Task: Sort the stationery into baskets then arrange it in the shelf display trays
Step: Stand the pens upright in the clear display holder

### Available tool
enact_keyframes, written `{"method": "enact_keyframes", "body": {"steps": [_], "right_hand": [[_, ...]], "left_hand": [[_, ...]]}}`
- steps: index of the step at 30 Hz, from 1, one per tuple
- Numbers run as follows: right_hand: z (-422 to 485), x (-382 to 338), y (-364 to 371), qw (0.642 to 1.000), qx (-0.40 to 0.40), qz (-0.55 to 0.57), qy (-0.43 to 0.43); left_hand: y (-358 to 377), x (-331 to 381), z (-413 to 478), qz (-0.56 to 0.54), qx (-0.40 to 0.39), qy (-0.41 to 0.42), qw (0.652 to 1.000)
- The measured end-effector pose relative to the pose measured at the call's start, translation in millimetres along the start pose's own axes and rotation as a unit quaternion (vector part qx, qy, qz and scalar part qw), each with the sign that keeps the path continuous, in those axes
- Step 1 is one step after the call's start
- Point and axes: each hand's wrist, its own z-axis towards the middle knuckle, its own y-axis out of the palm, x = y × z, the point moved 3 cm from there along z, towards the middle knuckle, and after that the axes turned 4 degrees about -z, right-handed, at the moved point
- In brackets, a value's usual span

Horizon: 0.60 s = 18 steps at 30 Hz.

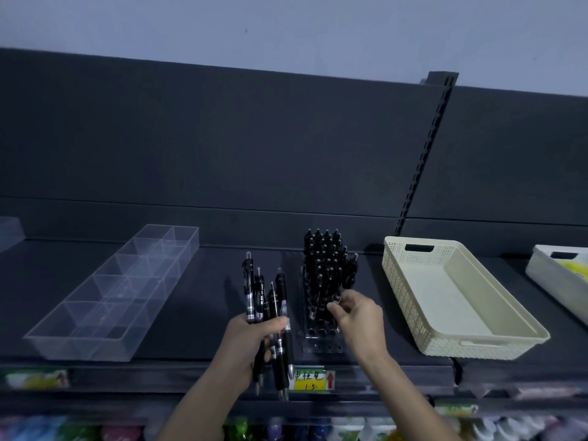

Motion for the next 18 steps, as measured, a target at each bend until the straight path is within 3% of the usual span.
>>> {"method": "enact_keyframes", "body": {"steps": [12,18], "right_hand": [[-2.9,6.0,25.2,0.986,-0.029,-0.158,-0.043],[-1.9,11.7,26.8,0.987,-0.045,-0.148,-0.042]], "left_hand": [[8.8,1.7,-2.5,0.001,-0.002,0.009,1.000],[8.0,0.5,-2.1,0.005,0.004,0.007,1.000]]}}
